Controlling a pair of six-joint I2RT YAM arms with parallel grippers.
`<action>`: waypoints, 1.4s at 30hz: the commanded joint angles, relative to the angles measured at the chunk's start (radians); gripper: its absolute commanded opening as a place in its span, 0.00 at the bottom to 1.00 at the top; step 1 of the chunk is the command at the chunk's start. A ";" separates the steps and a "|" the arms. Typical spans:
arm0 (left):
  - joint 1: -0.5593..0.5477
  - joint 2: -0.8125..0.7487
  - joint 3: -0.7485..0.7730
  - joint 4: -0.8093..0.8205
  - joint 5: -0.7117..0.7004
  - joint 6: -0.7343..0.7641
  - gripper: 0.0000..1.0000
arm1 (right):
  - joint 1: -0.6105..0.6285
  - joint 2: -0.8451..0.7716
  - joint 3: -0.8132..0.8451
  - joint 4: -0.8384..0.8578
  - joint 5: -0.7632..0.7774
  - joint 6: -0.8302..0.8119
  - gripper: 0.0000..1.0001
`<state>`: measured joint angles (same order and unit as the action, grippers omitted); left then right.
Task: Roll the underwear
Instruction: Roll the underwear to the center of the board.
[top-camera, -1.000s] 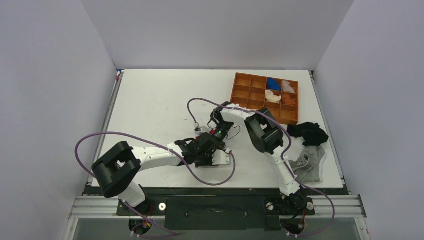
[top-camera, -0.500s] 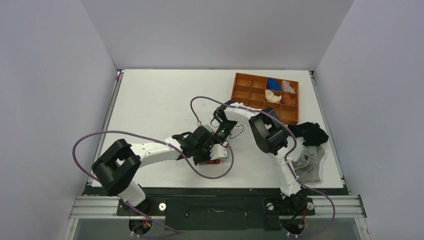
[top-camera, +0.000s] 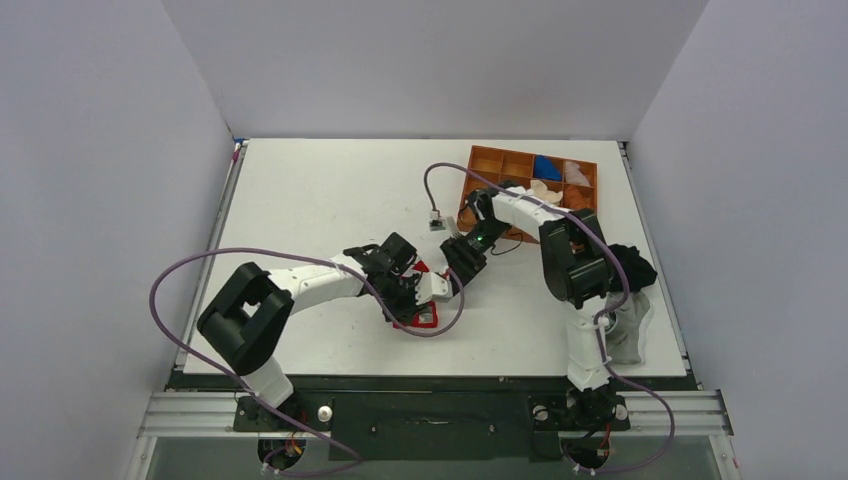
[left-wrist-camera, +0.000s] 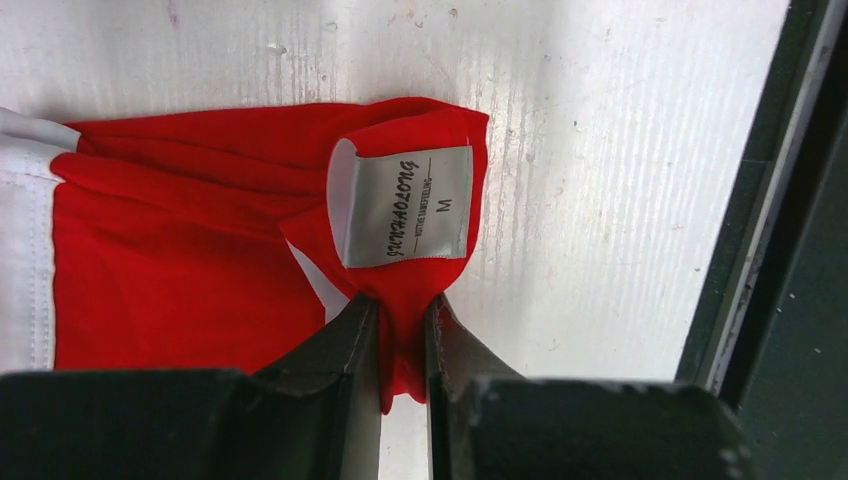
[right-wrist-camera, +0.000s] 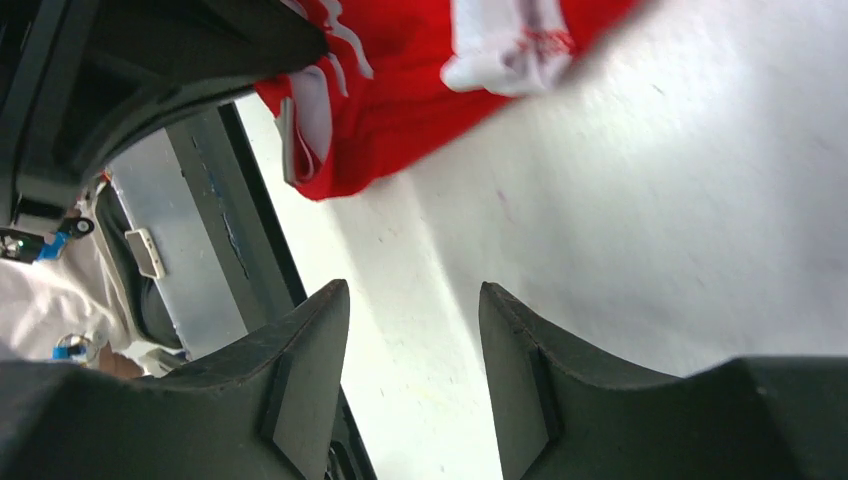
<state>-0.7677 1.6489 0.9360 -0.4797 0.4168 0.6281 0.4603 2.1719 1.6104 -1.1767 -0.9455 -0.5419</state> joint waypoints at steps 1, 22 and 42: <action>0.044 0.102 0.050 -0.173 0.104 0.030 0.00 | -0.060 -0.100 -0.031 0.044 -0.012 -0.016 0.47; 0.296 0.511 0.446 -0.749 0.511 0.214 0.00 | -0.095 -0.550 -0.400 0.491 0.117 0.170 0.48; 0.376 0.741 0.606 -1.084 0.657 0.412 0.00 | 0.384 -0.669 -0.518 0.645 0.611 0.047 0.56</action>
<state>-0.4068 2.3775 1.5211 -1.5028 1.0561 0.9676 0.7692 1.4841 1.0695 -0.5720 -0.4492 -0.4278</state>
